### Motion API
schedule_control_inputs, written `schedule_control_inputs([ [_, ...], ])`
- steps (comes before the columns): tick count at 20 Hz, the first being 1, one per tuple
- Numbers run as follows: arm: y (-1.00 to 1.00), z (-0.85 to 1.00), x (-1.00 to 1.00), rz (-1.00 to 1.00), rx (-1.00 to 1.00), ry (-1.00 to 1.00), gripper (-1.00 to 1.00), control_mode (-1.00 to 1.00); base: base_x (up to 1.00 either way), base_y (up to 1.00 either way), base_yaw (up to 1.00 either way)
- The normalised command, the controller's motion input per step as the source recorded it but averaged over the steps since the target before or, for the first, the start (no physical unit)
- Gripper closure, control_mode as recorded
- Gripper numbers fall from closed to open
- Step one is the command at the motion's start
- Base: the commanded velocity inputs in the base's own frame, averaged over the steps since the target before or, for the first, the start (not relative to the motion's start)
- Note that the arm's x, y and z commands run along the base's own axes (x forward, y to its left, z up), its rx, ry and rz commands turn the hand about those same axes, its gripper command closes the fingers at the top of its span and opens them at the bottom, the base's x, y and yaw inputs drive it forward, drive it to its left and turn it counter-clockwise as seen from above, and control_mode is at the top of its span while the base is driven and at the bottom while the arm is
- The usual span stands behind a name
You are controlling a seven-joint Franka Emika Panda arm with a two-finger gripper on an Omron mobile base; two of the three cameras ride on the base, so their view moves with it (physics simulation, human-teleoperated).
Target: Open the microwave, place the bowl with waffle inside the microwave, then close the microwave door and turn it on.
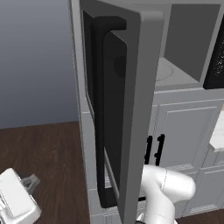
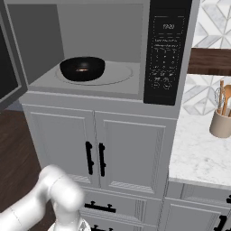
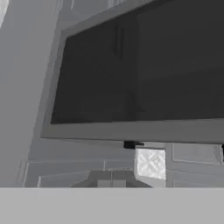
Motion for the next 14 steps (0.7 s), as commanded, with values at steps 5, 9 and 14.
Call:
schedule_control_inputs([
  [5,-0.37,0.5,0.35,-0.19,0.0,-0.2,1.0,-1.0,0.0,0.0,0.0],
  [9,-0.63,0.29,0.43,-0.15,0.01,-0.24,1.0,-1.0,0.0,0.0,0.0],
  [14,-0.82,0.22,0.44,-0.1,0.05,-0.29,1.0,-1.0,0.0,0.0,0.0],
])
